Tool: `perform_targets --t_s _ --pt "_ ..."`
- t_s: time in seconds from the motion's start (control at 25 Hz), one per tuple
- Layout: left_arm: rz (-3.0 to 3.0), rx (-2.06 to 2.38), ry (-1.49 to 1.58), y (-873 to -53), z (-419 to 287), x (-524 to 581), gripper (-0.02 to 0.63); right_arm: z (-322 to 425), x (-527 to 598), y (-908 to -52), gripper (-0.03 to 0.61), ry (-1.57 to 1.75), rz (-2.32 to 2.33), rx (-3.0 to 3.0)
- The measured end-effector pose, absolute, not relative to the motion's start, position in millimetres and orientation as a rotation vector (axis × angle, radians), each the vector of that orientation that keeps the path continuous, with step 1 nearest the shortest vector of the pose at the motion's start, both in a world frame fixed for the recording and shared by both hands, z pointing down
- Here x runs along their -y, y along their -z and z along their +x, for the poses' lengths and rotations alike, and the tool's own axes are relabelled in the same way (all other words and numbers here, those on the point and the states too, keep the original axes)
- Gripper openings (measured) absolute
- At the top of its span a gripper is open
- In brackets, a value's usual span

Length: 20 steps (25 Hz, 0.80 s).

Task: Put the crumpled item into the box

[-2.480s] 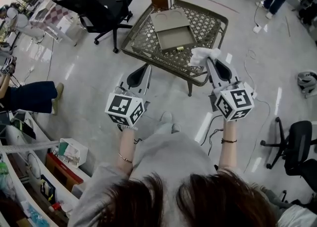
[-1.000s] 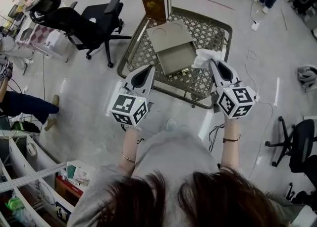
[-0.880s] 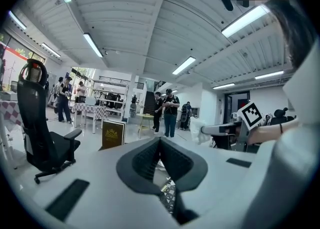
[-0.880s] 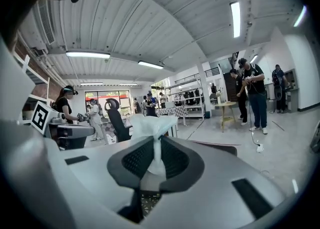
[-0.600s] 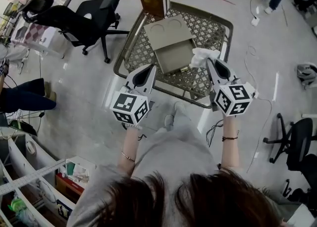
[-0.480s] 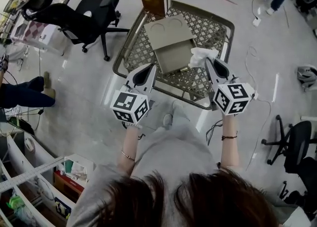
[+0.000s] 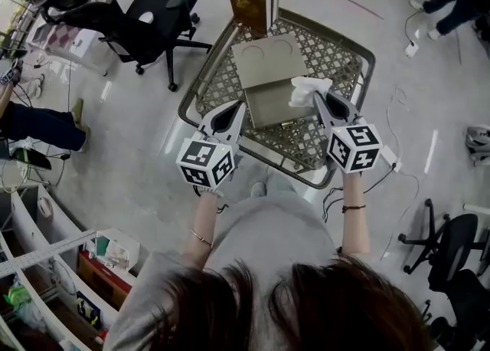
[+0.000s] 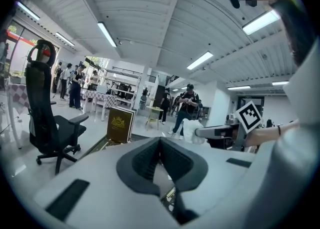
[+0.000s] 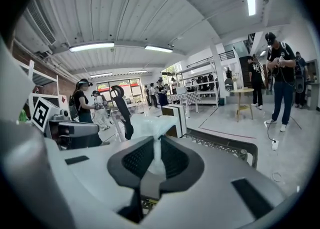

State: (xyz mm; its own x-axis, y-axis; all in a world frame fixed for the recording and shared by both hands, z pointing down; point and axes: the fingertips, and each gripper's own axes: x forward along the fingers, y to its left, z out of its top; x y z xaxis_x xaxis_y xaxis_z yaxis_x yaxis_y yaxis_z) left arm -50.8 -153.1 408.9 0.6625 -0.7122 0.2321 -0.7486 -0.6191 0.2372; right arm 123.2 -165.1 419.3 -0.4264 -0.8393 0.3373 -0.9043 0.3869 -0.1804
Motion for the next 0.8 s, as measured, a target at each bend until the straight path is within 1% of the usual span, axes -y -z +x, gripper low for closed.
perform_targets --t_s 0.4,0.8 --pt "2.501 1.161 -0.233 -435.6 -47.5 173.2 0.017 109.0 198.1 -443.3 0.055 -0.551 1.402 2.459" --pt "2.496 1.023 -0.301 -470.8 -40.9 199.0 0.017 86.7 226.9 -494.6 0.055 -0.649 1.264 2.386"
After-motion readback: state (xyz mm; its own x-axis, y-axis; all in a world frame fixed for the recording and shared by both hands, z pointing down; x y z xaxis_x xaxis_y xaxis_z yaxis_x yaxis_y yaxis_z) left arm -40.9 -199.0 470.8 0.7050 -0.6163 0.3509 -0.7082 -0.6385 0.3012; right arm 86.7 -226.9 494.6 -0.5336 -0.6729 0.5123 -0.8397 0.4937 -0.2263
